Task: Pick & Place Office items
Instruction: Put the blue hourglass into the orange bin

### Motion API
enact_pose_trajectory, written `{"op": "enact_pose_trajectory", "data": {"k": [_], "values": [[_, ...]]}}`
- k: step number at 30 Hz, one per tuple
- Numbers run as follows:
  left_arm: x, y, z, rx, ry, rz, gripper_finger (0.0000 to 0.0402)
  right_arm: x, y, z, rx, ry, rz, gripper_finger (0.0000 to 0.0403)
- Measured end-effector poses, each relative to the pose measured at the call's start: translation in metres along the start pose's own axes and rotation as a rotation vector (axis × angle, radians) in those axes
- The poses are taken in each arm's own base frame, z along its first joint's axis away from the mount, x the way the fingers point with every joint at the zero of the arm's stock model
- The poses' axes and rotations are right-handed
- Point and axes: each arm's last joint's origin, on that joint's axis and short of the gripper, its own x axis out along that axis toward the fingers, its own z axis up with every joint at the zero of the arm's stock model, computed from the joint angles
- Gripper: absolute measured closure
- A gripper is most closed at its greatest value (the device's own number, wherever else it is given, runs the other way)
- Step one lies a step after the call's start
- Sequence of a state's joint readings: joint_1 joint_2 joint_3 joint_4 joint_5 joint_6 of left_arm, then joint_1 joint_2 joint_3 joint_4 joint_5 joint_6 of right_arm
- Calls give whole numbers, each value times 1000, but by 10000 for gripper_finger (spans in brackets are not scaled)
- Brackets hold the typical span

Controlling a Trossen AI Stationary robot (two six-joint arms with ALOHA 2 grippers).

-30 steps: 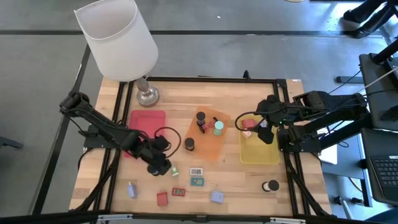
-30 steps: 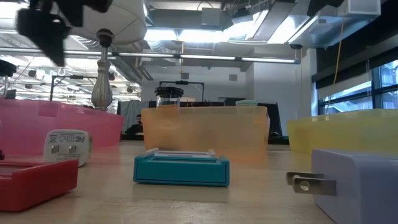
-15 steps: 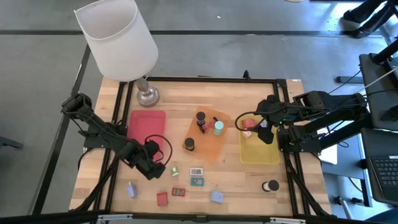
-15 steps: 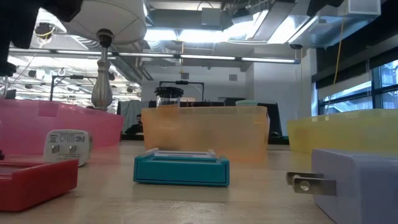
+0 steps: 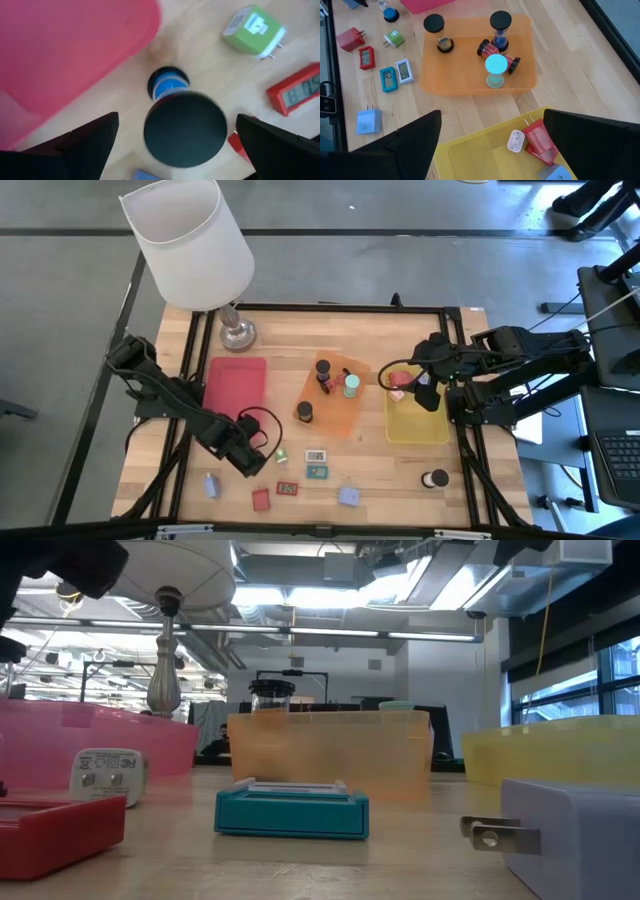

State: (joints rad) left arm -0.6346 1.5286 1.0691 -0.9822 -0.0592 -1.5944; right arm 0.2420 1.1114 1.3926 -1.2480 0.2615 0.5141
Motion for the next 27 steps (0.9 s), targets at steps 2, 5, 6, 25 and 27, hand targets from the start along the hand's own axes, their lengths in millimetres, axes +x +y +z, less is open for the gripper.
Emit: {"op": "enact_pose_trajectory", "data": {"k": [2,5,6,25,27], "values": [[1,-2,1,57,-33,-13,2,0,0,0,1,0,0,48],[0,-2,4,100,-61,-14,2,0,0,0,0,0,0,48],[1,-2,5,90,-61,-14,2,0,0,0,0,0,0,48],[1,-2,6,-79,-22,-12,91,0,0,0,0,0,0,48],[1,-1,6,-83,-11,-11,106,0,0,0,0,0,0,48]]}}
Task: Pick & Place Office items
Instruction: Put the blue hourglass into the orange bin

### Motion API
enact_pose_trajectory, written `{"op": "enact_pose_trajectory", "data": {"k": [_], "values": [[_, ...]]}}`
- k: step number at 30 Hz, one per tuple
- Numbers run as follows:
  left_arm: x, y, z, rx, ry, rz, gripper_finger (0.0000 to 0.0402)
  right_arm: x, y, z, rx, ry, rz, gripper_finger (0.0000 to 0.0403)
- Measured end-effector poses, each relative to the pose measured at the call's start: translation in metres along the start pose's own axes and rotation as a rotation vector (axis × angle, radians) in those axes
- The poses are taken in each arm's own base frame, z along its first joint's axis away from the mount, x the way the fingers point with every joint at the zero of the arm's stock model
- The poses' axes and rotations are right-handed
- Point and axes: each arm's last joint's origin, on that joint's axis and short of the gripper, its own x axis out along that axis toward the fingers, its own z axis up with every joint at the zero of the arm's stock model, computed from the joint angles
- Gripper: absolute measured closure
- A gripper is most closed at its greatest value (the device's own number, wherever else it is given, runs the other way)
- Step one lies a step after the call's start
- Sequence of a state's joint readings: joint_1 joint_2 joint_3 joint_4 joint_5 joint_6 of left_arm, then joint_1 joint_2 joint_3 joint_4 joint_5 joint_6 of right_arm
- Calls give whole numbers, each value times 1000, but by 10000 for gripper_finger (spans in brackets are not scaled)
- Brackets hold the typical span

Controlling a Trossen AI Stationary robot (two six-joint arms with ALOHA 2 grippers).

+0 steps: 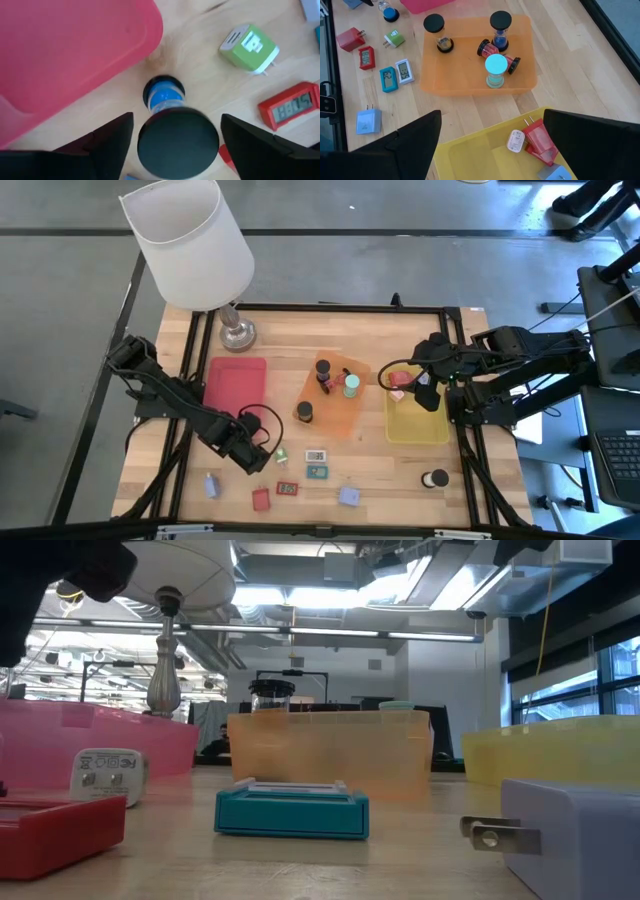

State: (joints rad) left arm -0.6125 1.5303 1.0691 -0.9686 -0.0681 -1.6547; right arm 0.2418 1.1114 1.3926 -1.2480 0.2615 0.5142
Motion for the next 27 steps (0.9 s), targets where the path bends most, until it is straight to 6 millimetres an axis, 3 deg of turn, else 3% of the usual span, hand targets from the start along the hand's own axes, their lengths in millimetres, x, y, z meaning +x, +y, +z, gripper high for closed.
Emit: {"op": "enact_pose_trajectory", "data": {"k": [12,18,23,27], "values": [[0,1,-1,37,13,11,189,0,0,0,0,0,0,48],[-1,1,0,72,11,9,191,0,0,0,0,0,0,48],[-21,-2,5,115,-26,-33,186,0,0,0,0,0,0,48],[-48,-7,16,140,-126,-83,186,0,0,0,0,0,-1,48]]}}
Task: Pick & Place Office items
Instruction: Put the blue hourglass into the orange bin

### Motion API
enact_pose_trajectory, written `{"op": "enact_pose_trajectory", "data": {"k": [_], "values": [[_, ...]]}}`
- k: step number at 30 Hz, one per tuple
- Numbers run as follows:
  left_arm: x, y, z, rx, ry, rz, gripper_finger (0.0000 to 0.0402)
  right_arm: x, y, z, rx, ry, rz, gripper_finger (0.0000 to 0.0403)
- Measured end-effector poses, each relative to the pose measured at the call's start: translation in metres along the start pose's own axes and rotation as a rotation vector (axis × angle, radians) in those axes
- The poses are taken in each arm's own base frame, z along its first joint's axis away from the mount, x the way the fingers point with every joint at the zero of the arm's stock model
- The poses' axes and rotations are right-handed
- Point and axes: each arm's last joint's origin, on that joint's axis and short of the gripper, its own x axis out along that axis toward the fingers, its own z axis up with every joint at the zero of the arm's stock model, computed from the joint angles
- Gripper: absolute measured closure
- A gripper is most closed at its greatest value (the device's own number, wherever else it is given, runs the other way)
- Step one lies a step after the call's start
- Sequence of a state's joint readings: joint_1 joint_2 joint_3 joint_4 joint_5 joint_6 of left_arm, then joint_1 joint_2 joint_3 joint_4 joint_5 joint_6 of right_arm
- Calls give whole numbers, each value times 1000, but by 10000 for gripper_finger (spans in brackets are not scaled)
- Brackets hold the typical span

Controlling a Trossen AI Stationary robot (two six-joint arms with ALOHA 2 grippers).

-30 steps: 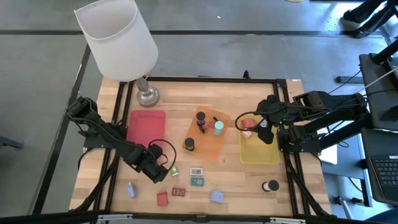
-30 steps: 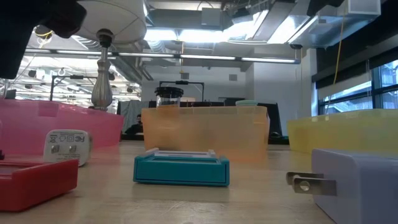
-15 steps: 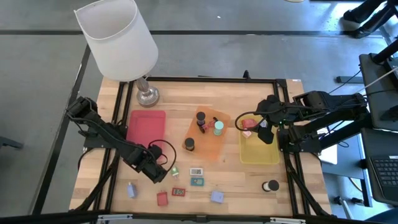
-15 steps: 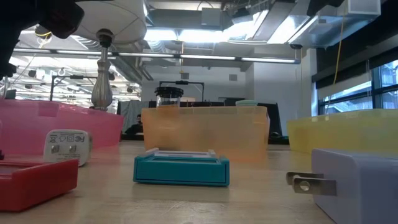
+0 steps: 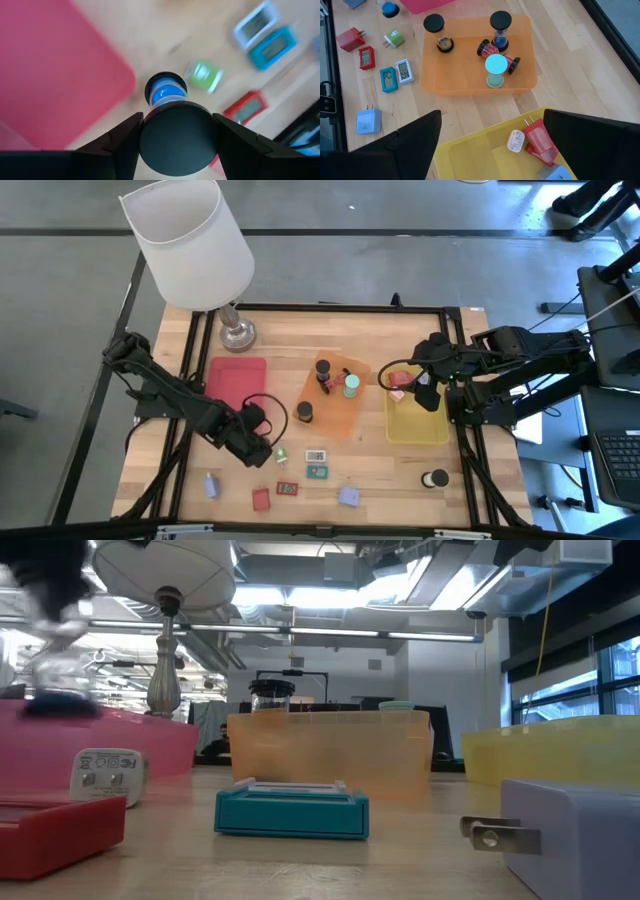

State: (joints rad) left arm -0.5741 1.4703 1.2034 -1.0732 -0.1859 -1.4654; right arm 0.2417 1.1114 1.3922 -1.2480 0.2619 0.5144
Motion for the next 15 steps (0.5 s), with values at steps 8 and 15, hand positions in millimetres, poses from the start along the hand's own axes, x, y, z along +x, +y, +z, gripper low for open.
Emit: {"op": "enact_pose_trajectory", "data": {"k": [8,15], "values": [[-49,-12,40,69,-277,-66,186,0,0,0,0,0,0,48],[-62,-10,81,35,-452,-50,186,0,0,0,0,0,0,48]]}}
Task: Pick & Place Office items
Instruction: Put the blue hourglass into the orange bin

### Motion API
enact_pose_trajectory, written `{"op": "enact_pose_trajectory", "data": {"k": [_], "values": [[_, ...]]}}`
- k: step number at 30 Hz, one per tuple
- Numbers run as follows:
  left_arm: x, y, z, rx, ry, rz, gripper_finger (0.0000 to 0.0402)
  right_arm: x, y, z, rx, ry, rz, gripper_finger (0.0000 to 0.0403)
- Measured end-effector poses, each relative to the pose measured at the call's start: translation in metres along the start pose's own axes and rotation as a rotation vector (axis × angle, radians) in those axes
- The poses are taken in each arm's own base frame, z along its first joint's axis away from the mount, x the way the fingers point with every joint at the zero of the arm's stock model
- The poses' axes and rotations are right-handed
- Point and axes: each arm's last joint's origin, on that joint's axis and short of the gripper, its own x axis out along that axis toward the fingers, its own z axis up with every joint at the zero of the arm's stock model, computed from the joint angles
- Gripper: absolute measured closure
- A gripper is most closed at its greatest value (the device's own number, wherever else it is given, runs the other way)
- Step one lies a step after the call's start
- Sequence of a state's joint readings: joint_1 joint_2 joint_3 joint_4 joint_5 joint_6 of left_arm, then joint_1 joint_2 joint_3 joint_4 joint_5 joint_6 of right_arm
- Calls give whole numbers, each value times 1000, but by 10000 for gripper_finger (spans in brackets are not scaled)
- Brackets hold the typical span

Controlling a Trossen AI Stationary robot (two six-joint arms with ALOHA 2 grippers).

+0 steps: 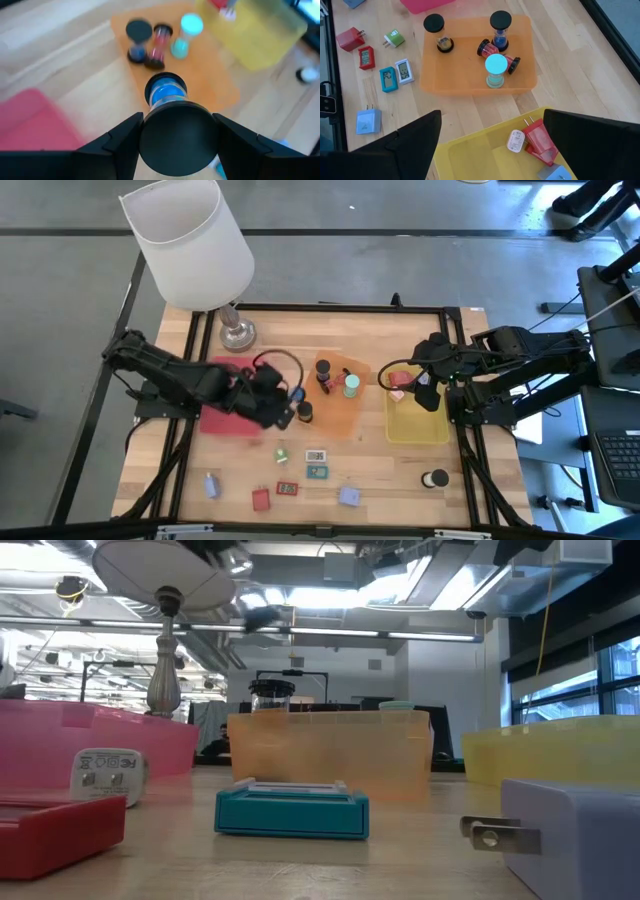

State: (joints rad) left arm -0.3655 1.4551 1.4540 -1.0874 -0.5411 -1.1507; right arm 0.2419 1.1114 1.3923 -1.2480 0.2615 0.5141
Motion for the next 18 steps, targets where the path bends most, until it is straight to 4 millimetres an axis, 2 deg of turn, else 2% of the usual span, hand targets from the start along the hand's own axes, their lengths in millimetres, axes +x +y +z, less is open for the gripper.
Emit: {"op": "enact_pose_trajectory", "data": {"k": [4,9,13,18], "values": [[16,-2,21,-26,-47,-31,186,0,0,0,0,0,0,48],[50,-14,39,-6,-51,-102,186,0,0,0,0,0,0,48],[82,-15,45,5,16,-98,186,0,0,0,0,0,0,48],[126,-9,43,0,161,-35,185,0,0,0,0,0,0,48]]}}
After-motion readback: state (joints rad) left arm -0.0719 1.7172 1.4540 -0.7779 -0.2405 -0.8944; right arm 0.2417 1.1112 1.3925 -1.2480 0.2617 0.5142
